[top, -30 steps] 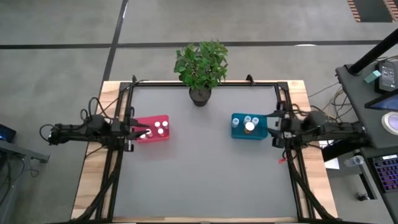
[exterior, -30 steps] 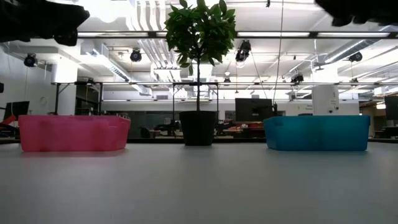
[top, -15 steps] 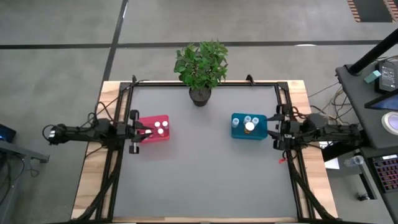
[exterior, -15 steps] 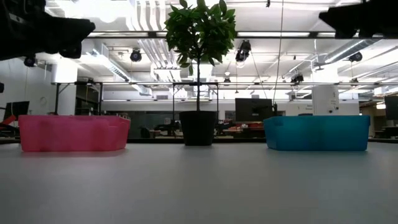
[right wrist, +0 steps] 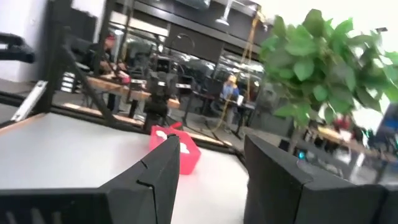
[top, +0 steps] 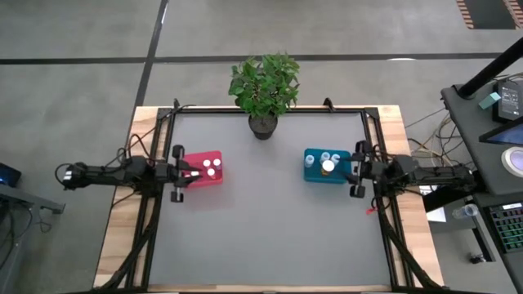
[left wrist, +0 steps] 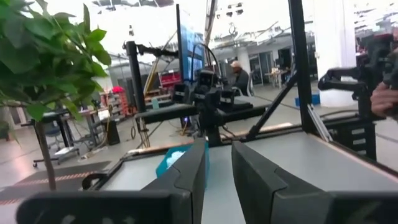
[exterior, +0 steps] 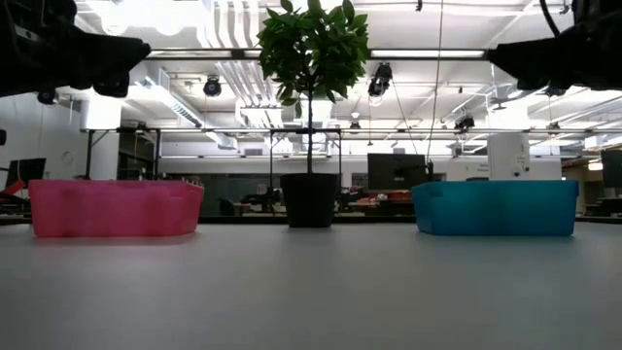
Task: Pick and place medicine bottles into bin by pill shape (circle, oval)
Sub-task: Return to Home Position
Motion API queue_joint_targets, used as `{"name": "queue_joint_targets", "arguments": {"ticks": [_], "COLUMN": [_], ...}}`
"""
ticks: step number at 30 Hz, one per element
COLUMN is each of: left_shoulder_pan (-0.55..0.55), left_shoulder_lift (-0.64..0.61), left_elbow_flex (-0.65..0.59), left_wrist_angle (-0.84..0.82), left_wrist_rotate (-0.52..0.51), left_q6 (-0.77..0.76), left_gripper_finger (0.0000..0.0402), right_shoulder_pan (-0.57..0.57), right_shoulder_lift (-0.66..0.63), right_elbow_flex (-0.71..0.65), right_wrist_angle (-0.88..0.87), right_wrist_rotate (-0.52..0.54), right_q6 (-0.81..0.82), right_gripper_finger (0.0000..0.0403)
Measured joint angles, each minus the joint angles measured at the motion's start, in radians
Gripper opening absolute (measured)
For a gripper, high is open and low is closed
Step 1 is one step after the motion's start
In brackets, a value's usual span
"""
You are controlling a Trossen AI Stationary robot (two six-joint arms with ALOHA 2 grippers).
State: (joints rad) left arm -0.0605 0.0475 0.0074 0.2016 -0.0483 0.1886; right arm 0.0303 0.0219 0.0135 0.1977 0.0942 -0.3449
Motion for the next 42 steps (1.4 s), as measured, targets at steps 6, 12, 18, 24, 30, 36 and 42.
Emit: {"name": "queue_joint_targets", "arguments": {"ticks": [6, 12, 18, 24, 30, 36, 42], "left_shoulder_pan": [0.0, 0.0, 0.0, 0.0, 0.0, 0.0, 0.0], "left_shoulder_lift": [0.032, 0.058, 0.085, 0.108, 0.129, 0.145, 0.162], "left_elbow_flex": [-0.001, -0.002, -0.002, -0.002, -0.003, -0.003, -0.003], "left_wrist_angle": [-0.01, -0.009, -0.008, -0.008, -0.008, -0.008, -0.008], "left_wrist_rotate": [-0.002, -0.002, -0.002, -0.002, -0.002, -0.002, -0.001], "left_q6": [0.0, 0.0, 0.001, 0.001, 0.001, 0.001, 0.001], "left_gripper_finger": [0.006, 0.006, 0.006, 0.006, 0.006, 0.006, 0.006], "right_shoulder_pan": [0.0, 0.0, 0.0, 0.0, 0.0, 0.0, 0.0], "right_shoulder_lift": [0.0, 0.001, 0.001, 0.001, 0.001, 0.001, 0.001], "right_elbow_flex": [0.0, 0.0, -0.001, -0.001, -0.001, -0.001, -0.001], "right_wrist_angle": [-0.042, -0.052, -0.053, -0.053, -0.053, -0.053, -0.053], "right_wrist_rotate": [0.118, 0.118, 0.118, 0.117, 0.117, 0.117, 0.117], "right_q6": [0.162, 0.17, 0.17, 0.17, 0.17, 0.17, 0.17], "right_gripper_finger": [0.0168, 0.0169, 0.0169, 0.0169, 0.0169, 0.0169, 0.0169]}}
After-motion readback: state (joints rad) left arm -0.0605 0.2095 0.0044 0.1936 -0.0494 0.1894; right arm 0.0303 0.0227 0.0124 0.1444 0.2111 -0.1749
